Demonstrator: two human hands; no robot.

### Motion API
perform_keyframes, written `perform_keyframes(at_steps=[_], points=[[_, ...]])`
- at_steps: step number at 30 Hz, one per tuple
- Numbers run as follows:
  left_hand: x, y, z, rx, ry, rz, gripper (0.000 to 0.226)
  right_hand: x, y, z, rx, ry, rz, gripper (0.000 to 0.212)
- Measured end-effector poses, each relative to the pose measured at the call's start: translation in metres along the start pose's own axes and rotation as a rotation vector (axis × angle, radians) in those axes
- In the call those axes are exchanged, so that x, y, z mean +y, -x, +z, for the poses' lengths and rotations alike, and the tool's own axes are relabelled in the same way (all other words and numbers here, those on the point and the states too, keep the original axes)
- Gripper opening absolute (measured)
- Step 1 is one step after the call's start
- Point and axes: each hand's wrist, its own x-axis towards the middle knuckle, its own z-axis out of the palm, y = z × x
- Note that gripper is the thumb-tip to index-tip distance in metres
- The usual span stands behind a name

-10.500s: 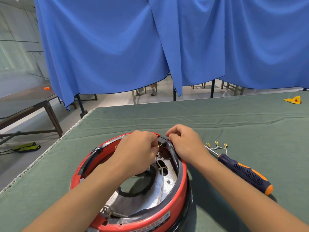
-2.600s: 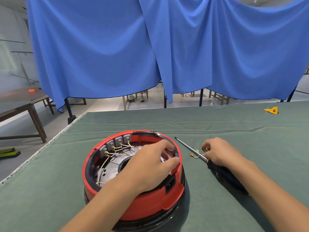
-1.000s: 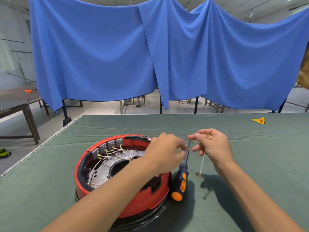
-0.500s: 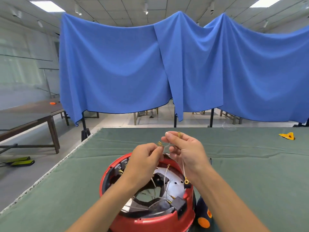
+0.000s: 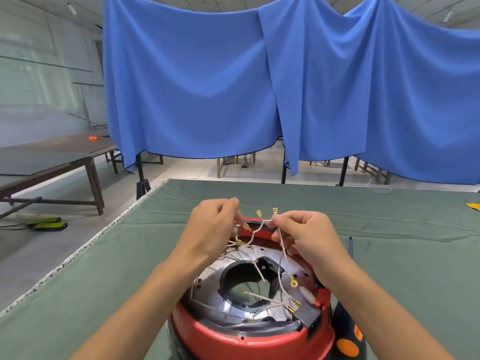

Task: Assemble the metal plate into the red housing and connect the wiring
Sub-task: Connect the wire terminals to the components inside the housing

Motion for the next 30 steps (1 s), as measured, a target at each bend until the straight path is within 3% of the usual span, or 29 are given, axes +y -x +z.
perform_keyframes(at_steps=[2,5,7,11,19,30], points=[[-0.002,-0.002,-0.008,0.04,-0.036,-0.016,0.048,0.0,0.0,0.001,0.003,0.001,0.006,0.025],[-0.015,-0.006,-0.016,0.156,-0.444,-0.005,0.03,0.0,0.002,0.002,0.025,0.028,0.001,0.029],[-0.026,-0.008,-0.018,0.102,-0.577,-0.019,0.022,0.001,0.005,0.006,0.02,0.081,-0.002,0.031],[-0.039,-0.011,-0.019,-0.101,-0.467,-0.197,0.032,-0.003,0.009,0.018,-0.056,0.092,0.047,0.033],[-0.031,-0.001,-0.009,-0.032,-0.596,-0.2,0.024,-0.024,-0.005,0.04,-0.189,0.38,0.18,0.024],[-0.035,-0.008,-0.015,-0.101,-0.271,-0.165,0.019,-0.005,-0.008,0.039,-0.255,0.481,0.269,0.036]])
